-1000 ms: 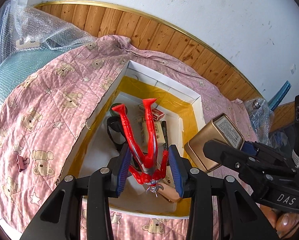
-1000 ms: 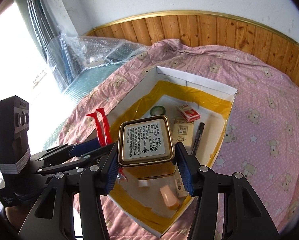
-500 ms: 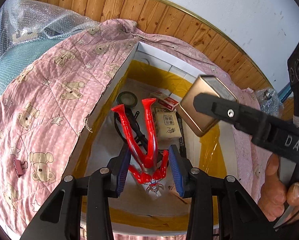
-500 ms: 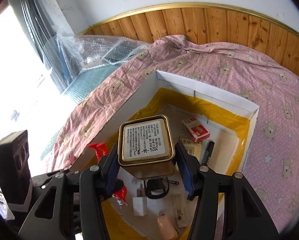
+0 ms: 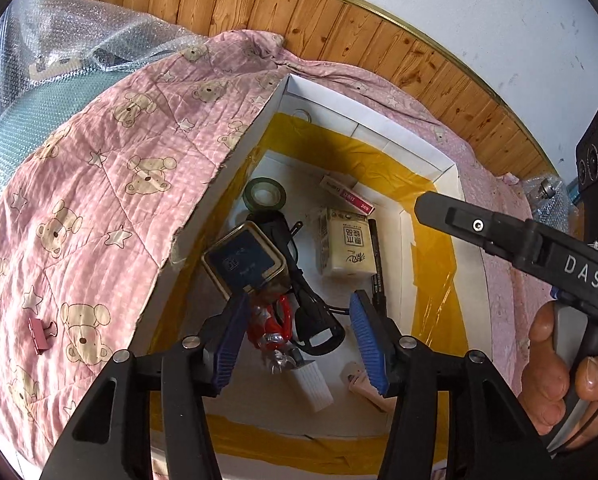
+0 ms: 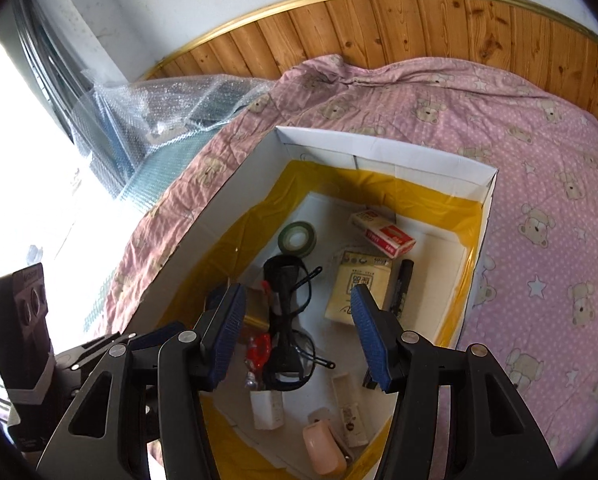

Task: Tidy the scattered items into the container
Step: 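Open the right gripper dropping the tin while the left gripper releases the figure, then withdraw both grippers up and away from the box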

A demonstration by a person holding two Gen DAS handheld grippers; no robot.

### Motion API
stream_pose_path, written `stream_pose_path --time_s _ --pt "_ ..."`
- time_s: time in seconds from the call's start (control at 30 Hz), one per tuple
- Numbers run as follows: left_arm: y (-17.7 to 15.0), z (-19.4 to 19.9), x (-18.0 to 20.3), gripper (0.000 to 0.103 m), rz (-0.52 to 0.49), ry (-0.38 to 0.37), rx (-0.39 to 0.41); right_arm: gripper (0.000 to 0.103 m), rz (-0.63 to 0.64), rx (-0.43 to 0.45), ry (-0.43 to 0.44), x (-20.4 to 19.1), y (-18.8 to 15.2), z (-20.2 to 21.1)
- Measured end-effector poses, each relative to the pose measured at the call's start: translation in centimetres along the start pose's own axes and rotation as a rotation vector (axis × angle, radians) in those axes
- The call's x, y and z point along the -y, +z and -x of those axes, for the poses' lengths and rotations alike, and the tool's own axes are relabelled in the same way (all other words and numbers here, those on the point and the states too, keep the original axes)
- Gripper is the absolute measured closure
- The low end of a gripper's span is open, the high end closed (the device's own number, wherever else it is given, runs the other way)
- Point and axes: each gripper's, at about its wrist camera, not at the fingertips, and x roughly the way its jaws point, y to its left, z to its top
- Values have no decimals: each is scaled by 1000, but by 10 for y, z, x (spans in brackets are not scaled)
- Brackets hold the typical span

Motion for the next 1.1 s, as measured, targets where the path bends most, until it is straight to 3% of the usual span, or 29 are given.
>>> stream_pose_path --time_s 0.6,1.1 --pt "-36 41 17 45 -9 -17 16 45 115 -40 17 -34 -42 34" --pt "-52 49 45 38 -73 29 4 45 174 -128 -55 -30 -66 62"
